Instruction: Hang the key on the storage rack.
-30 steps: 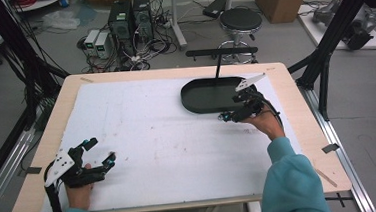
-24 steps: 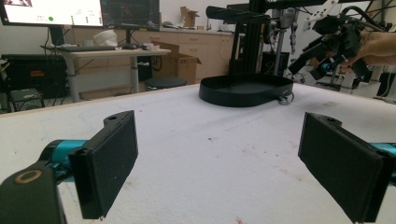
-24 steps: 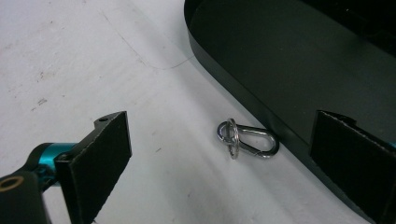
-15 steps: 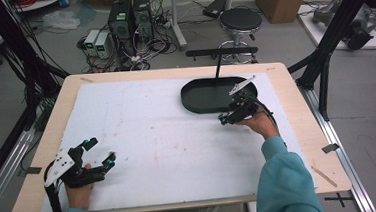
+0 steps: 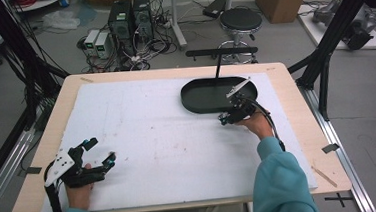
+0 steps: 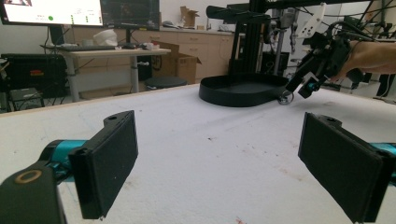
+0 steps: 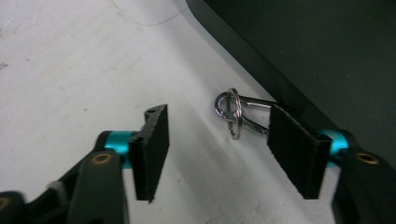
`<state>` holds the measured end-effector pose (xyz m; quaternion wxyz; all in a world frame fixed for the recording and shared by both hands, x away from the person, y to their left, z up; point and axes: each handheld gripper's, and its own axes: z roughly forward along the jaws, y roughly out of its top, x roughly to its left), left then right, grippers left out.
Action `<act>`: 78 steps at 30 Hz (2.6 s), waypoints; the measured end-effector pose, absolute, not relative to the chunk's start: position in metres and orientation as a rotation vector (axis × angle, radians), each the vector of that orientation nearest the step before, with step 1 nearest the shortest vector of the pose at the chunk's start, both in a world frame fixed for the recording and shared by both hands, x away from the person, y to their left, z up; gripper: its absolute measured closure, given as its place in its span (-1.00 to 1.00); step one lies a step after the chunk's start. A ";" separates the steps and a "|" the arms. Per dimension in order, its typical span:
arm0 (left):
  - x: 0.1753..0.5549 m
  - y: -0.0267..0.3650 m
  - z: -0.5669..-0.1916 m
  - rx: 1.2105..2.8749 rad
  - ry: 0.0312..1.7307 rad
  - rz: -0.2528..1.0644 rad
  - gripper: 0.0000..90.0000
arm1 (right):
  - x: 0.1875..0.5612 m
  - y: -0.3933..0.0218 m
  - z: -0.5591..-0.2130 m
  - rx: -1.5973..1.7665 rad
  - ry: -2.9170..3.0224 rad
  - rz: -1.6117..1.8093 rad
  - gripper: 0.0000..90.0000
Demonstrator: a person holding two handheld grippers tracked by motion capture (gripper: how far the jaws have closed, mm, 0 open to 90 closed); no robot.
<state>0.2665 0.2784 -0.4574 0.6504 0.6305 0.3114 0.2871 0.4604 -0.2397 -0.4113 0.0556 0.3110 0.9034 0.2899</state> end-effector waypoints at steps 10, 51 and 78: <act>0.266 0.278 -0.457 1.432 0.707 0.653 -0.73 | 0.462 -0.236 -0.414 0.931 2.751 0.821 0.28; 0.267 0.278 -0.457 1.435 0.711 0.648 -0.73 | 0.464 -0.237 -0.414 0.946 2.728 0.815 0.96; 0.267 0.278 -0.457 1.436 0.710 0.650 -0.73 | 0.451 -0.258 -0.361 0.929 2.563 1.072 0.98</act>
